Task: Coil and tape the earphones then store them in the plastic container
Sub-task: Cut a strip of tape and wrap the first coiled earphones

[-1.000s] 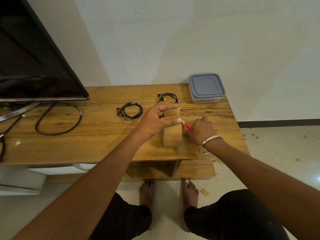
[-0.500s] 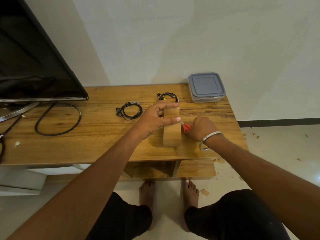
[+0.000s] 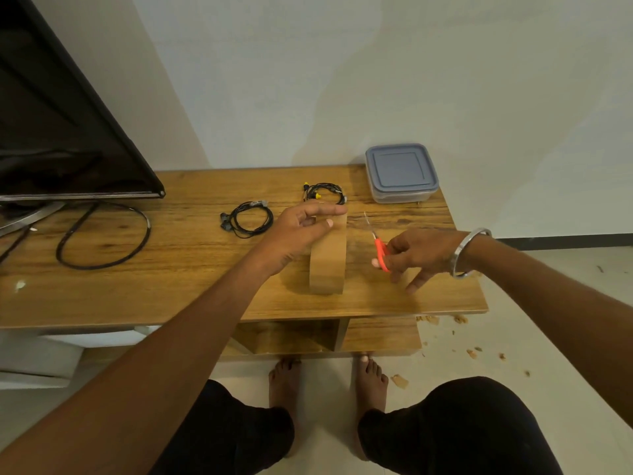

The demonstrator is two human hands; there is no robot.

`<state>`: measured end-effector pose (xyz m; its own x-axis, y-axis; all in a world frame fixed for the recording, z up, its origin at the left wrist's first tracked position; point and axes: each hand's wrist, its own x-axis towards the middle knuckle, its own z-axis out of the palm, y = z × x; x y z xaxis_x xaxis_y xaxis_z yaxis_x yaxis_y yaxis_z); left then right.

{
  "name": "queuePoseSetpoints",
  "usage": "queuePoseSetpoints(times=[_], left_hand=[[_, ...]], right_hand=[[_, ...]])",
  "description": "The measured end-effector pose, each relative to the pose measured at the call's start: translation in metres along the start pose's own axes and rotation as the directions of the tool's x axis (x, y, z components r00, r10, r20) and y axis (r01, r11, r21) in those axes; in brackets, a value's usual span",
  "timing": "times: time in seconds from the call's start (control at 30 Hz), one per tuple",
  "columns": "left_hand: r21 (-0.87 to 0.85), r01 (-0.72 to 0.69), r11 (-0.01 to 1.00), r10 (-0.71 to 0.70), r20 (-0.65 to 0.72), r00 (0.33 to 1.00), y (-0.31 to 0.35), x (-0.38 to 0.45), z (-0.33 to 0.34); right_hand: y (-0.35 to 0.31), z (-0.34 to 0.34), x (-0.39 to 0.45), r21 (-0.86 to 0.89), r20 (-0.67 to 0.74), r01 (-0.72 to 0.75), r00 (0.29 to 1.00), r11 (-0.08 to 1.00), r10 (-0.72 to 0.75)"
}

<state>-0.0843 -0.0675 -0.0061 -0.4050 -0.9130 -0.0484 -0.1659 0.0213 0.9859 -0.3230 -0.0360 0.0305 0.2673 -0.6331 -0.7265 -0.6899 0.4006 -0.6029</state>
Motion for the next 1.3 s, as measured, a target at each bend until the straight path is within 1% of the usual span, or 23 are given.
queuePoseSetpoints(times=[0.07,0.2,0.3,0.53,1.0,1.3], left_hand=[[-0.005,0.006,1.000,-0.006,0.019,1.000,0.001,0.000,-0.001],[-0.035,0.022,0.999,-0.019,0.068,0.998,0.006,0.000,-0.001],[-0.024,0.028,0.999,-0.026,0.100,0.995,0.010,-0.001,0.000],[0.011,0.048,0.999,-0.049,0.139,0.989,0.019,-0.005,0.000],[0.059,0.058,0.997,-0.067,0.175,0.982,0.021,-0.004,-0.002],[0.075,0.042,0.996,-0.054,0.170,0.984,0.024,-0.007,-0.001]], right_hand=[[-0.005,0.001,-0.003,-0.031,0.058,-0.038,0.998,0.999,0.040],[-0.009,-0.002,-0.008,-0.039,0.090,-0.054,0.994,0.998,0.058],[-0.012,-0.006,-0.011,-0.069,0.114,-0.076,0.990,0.995,0.083],[-0.018,-0.016,-0.012,-0.086,0.107,-0.069,0.991,0.994,0.078],[-0.034,-0.023,-0.005,-0.225,0.113,-0.065,0.989,0.972,0.092],[-0.033,-0.029,-0.004,-0.261,0.156,-0.046,0.984,0.964,0.089]])
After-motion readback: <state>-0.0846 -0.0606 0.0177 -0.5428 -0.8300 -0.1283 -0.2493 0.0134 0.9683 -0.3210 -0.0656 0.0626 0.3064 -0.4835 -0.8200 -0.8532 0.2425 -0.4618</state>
